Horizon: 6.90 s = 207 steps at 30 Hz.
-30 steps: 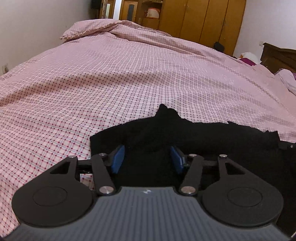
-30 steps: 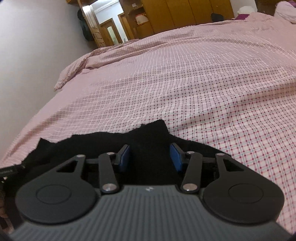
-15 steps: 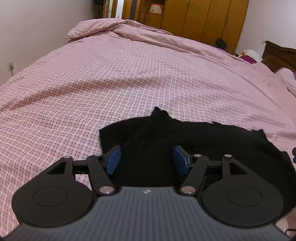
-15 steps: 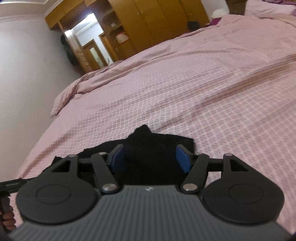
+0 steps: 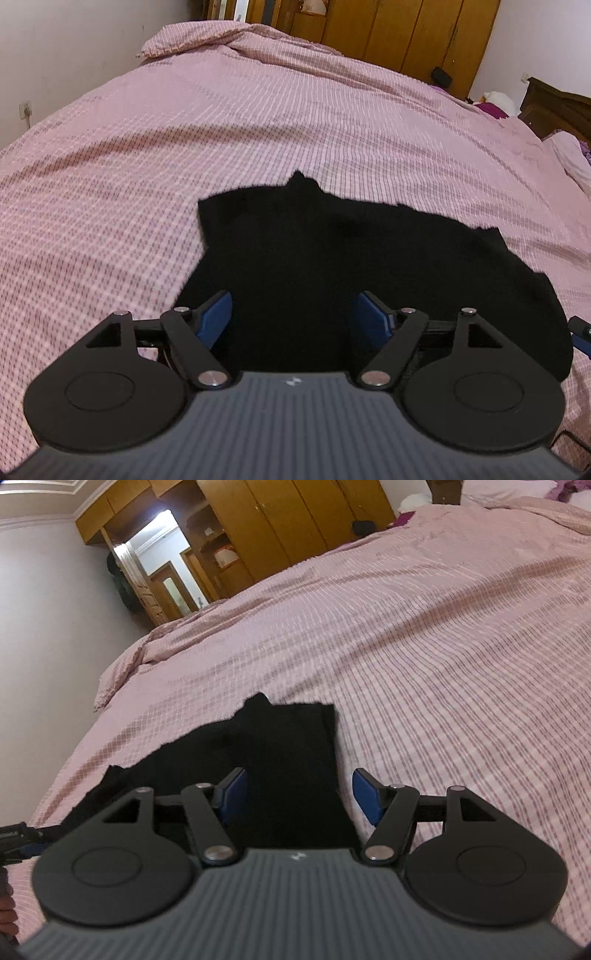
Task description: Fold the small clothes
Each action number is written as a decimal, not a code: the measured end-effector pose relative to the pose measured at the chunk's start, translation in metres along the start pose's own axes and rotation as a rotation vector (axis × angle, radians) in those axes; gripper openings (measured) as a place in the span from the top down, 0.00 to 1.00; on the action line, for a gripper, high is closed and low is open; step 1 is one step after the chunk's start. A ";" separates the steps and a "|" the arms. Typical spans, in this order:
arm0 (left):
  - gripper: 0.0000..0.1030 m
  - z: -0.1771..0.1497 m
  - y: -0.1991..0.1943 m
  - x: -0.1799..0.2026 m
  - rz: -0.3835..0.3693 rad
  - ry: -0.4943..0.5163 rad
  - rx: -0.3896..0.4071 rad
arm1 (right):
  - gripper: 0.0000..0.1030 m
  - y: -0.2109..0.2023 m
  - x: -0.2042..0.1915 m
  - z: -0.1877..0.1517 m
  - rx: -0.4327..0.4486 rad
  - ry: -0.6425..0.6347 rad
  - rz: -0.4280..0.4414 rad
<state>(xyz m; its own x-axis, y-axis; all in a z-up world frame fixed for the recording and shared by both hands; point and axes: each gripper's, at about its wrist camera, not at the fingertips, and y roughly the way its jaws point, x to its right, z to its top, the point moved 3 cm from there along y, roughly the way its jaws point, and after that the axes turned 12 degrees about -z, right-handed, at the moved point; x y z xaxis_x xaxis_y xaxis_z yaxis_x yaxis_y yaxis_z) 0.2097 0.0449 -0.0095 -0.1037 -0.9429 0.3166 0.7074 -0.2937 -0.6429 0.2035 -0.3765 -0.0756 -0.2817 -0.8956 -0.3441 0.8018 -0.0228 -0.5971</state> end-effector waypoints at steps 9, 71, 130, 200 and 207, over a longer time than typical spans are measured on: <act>0.21 -0.013 0.008 0.006 0.038 0.048 -0.038 | 0.35 0.011 0.009 -0.015 -0.038 0.033 0.019; 0.13 -0.017 0.022 0.000 0.068 0.050 -0.089 | 0.80 0.055 0.003 -0.020 -0.051 0.312 0.254; 0.13 -0.013 -0.078 -0.146 0.132 -0.204 0.066 | 0.58 0.022 -0.346 -0.082 -0.031 -0.636 0.422; 0.44 -0.010 -0.006 -0.078 -0.241 -0.079 0.038 | 0.58 0.006 -0.212 -0.059 0.026 -0.380 0.299; 0.89 -0.005 -0.031 -0.083 -0.233 -0.091 0.072 | 0.58 -0.012 -0.222 -0.058 0.071 -0.421 0.319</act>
<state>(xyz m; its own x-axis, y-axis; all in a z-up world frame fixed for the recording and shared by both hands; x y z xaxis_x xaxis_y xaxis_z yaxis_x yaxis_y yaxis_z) 0.1926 0.1313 -0.0196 -0.2087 -0.8320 0.5140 0.7200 -0.4864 -0.4950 0.2258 -0.1516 -0.0345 0.2061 -0.9634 -0.1712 0.8510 0.2629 -0.4546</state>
